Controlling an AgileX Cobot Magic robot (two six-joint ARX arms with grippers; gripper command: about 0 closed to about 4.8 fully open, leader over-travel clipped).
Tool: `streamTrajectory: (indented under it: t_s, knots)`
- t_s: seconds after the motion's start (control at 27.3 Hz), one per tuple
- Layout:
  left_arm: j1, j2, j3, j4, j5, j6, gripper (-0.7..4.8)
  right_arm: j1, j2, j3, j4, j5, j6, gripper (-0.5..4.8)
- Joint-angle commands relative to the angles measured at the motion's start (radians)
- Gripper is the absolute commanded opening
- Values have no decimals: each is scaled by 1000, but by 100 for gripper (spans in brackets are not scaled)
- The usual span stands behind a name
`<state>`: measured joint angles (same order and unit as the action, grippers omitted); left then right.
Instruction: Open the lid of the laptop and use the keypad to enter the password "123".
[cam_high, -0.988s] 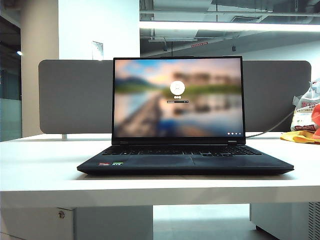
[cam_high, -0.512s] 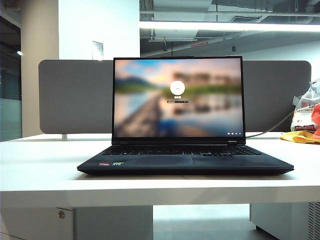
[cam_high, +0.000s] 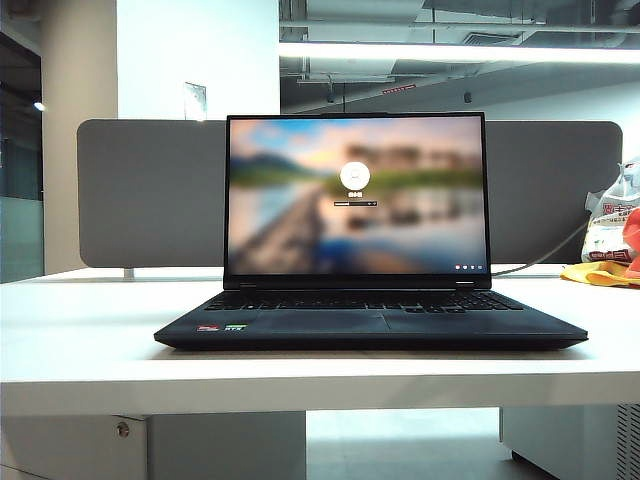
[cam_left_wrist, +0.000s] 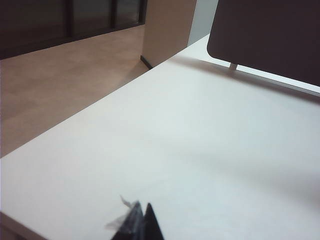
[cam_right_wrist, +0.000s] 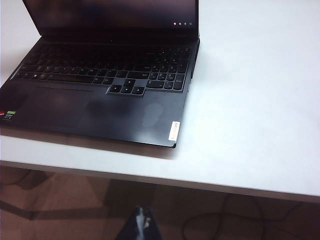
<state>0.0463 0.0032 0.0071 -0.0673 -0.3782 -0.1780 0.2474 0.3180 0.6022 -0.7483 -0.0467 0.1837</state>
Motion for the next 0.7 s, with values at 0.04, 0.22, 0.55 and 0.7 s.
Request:
streamTrajectory:
  t_s: [0.04, 0.22, 0.55, 0.7]
  knots:
    - [2, 0, 0, 10, -3, -6, -5, 0, 1, 3, 18, 4, -6, -4]
    - [2, 0, 0, 10, -3, -6, -5, -10, -15, -25, 307, 105, -53, -4]
    - [2, 0, 0, 9, -3, -6, -5, -118, -293, -409, 679, 143, -53, -4]
    - [2, 0, 0, 9, -3, -6, -5, -183, -315, -506, 754, 154, -45, -4]
